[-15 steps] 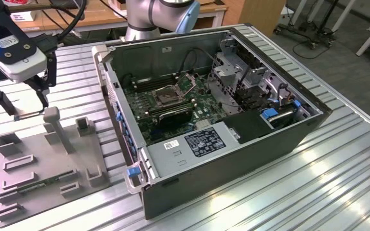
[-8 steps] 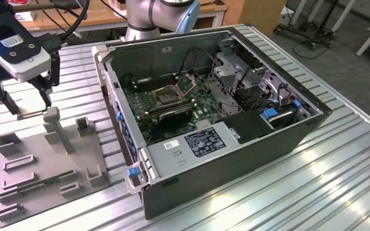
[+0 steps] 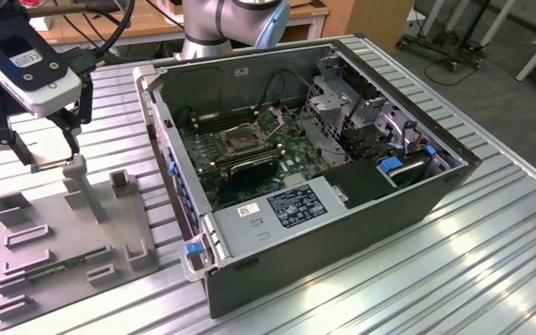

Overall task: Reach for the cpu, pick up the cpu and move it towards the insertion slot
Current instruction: 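Pick up the cpu and move it towards the insertion slot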

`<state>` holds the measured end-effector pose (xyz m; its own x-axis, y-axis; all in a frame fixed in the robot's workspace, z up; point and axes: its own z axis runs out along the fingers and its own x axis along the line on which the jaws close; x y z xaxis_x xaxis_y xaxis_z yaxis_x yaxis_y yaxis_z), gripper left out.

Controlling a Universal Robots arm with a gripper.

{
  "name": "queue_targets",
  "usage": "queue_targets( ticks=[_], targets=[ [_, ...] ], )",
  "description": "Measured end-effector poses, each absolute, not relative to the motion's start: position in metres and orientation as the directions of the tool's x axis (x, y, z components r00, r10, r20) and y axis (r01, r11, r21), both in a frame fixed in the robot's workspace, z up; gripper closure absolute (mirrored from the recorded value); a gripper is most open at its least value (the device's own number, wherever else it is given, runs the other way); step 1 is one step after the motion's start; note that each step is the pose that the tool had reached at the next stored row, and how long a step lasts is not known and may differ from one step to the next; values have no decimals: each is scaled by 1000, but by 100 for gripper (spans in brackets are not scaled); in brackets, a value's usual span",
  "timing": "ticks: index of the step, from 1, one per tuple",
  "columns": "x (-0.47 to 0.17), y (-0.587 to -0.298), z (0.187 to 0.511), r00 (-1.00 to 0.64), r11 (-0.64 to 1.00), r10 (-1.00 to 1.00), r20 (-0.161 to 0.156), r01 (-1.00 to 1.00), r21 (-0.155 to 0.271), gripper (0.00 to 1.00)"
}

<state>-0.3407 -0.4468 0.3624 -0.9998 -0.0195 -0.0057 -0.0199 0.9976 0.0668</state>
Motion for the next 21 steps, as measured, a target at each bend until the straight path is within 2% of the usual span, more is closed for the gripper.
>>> queue_targets(
  ticks=[21],
  targets=[
    [-332, -447, 362, -1000, 998, -19, -6, -20, 67, 46]
  ],
)
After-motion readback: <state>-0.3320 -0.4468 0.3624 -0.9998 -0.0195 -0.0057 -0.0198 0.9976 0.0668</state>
